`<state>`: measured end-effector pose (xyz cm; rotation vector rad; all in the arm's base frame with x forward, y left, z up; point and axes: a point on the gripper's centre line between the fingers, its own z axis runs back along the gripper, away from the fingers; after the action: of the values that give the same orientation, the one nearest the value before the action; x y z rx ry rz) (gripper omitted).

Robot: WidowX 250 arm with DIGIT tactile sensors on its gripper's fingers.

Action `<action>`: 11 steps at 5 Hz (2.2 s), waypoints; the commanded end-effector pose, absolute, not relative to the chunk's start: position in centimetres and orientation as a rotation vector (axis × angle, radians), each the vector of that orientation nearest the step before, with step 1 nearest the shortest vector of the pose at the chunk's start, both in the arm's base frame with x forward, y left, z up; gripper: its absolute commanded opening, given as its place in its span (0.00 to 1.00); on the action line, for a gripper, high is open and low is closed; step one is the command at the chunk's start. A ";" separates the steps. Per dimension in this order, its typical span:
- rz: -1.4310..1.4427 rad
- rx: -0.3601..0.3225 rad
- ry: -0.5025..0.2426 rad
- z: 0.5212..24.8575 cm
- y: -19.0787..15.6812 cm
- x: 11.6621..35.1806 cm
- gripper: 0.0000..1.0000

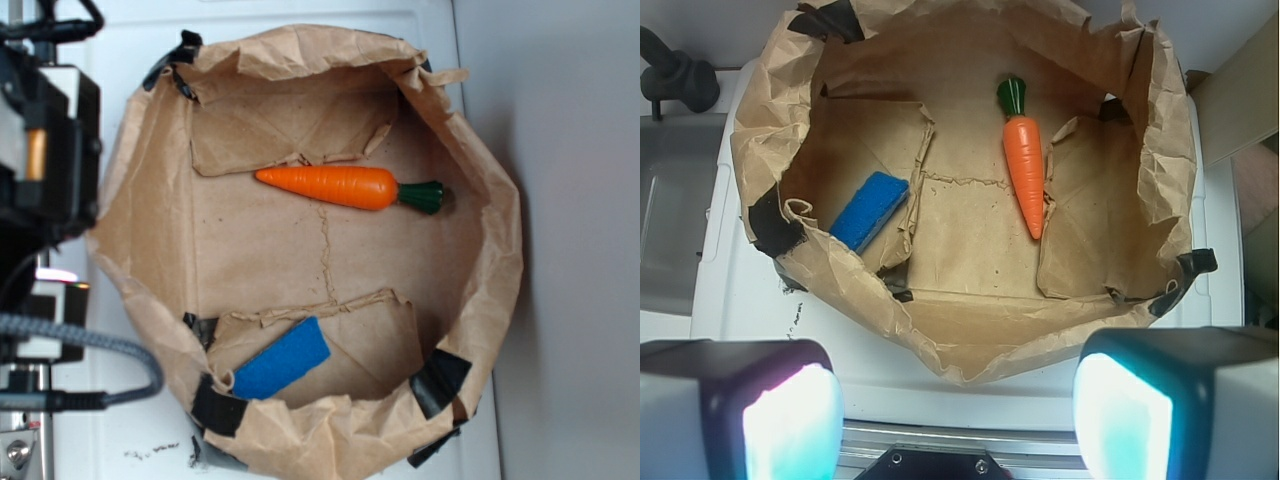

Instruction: Grab the carrot.

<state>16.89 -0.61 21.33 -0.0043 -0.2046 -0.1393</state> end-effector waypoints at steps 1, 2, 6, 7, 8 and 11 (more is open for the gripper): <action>-0.131 0.062 -0.218 17.8 -1.5 22.4 1.00; -0.106 0.093 -0.213 15.2 -1.3 25.6 1.00; -0.141 0.108 -0.208 11.2 1.9 24.8 1.00; -0.156 0.102 -0.205 10.2 2.4 24.5 1.00; -0.140 0.145 -0.207 8.6 1.7 25.8 1.00; -0.099 0.208 -0.211 6.1 -1.3 28.7 1.00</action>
<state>28.08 -0.75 5.18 0.2111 -0.1763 -0.0894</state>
